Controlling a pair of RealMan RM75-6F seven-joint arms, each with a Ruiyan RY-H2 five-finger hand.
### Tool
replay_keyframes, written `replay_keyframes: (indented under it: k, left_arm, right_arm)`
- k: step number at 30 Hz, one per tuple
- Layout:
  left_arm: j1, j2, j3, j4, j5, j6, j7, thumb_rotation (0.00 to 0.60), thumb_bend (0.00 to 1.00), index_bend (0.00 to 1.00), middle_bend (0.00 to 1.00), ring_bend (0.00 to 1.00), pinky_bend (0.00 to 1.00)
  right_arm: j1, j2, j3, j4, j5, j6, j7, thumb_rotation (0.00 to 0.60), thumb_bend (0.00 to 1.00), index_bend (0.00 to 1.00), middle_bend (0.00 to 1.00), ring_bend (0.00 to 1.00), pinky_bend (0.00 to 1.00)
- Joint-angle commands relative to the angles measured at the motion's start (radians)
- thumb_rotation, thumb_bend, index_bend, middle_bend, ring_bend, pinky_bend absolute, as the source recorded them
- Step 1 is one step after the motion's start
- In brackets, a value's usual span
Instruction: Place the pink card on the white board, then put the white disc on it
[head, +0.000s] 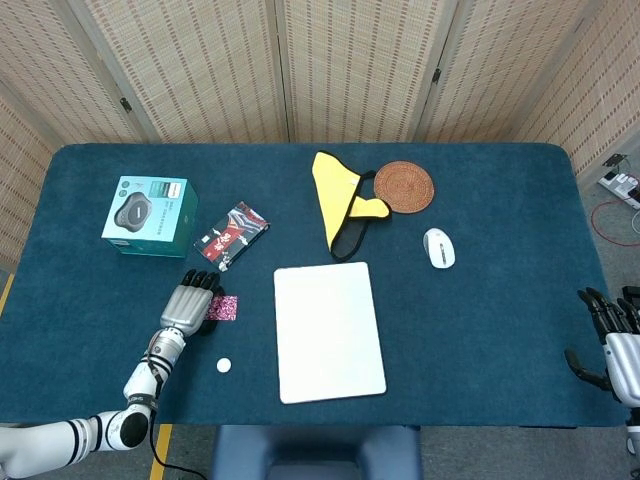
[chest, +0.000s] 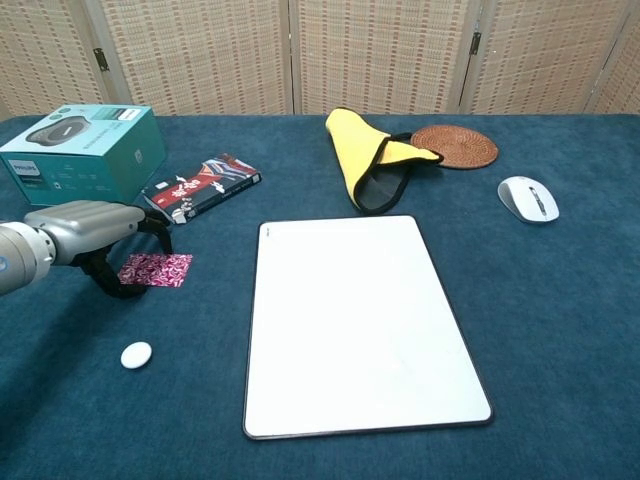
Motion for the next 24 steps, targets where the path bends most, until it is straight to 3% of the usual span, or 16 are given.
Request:
replay_keyframes:
  k: [1,12,24]
  left_arm:
    - [0.001,0.002,0.003,-0.003,0.011,0.005,-0.006,0.6,0.37,0.35,0.1,0.1,0.0]
    - [-0.01,0.029,-0.001,-0.075,0.101,0.042,-0.018,0.6,0.37,0.35,0.1,0.1,0.0]
    - [-0.118,-0.026,-0.038,-0.127,0.134,0.001,0.074,0.6,0.37,0.35,0.1,0.1,0.0]
  right_arm:
    - [0.0,0.0,0.001,0.0,0.0,0.0,0.0,0.6,0.37,0.03,0.09,0.13,0.02]
    - [0.0,0.001,0.001,-0.005,0.0,0.0,-0.006,0.6,0.37,0.03,0.09,0.12,0.02]
    - [-0.009,0.013,0.001,-0.017,0.003,0.013,-0.012,0.6,0.37,0.03,0.09,0.12,0.02]
